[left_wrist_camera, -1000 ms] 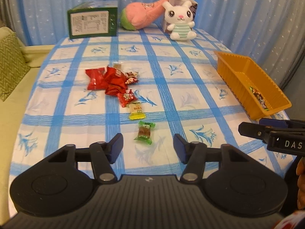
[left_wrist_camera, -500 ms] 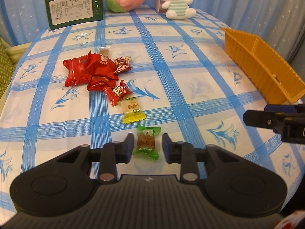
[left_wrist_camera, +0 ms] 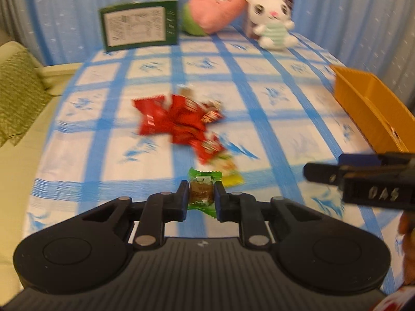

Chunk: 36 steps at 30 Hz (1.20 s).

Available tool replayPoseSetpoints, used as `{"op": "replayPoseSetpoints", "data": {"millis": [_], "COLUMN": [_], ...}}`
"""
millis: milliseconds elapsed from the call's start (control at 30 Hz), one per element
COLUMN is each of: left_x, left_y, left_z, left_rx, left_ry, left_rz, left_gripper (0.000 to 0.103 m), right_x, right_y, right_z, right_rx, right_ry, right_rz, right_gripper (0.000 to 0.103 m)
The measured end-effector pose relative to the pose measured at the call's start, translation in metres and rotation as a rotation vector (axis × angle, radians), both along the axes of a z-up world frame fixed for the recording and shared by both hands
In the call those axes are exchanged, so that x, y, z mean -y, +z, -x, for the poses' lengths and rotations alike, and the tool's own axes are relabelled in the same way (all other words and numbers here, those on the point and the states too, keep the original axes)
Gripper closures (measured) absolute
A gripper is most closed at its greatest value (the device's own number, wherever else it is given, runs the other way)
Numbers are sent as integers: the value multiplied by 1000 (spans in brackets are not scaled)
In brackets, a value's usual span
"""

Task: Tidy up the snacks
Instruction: 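Grasp the green-wrapped candy with the left tool while the right tool grasps the yellow candy, then carry both candies over the orange tray and open both tools to release them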

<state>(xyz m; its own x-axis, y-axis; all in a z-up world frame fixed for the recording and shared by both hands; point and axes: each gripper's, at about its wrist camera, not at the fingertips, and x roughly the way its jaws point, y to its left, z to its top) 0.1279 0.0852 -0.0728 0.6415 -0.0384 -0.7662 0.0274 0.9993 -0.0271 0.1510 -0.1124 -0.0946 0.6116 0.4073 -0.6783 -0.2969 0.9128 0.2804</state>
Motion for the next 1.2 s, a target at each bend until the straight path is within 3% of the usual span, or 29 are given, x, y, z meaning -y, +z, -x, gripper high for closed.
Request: {"op": "replayPoseSetpoints", "data": {"millis": [133, 233, 533, 600, 633, 667, 900, 1200], "left_x": [-23, -38, -58, -58, -58, -57, -42, 2], "left_y": [8, 10, 14, 13, 13, 14, 19, 38], "left_z": [-4, -5, -6, -7, -6, -6, -1, 19], "left_rx": [20, 29, 44, 43, 43, 42, 43, 51], "left_ry": [50, 84, 129, 131, 131, 130, 110, 55], "left_rz": [2, 15, 59, 61, 63, 67, 82, 126], "left_gripper": [85, 85, 85, 85, 85, 85, 85, 85], "right_x": [-33, -56, -100, -106, -108, -108, -85, -16], "right_y": [-4, -12, -34, -34, -35, -35, -30, 6], "right_z": [-9, -16, -29, -27, -26, -25, -12, 22], "right_rx": [17, 9, 63, 86, 95, 100, 75, 70], "right_ry": [61, 101, 143, 146, 147, 148, 110, -11], "right_rz": [-8, -2, 84, 135, 163, 179, 186, 119], "right_gripper": [33, 45, 60, 69, 80, 80, 81, 81]}}
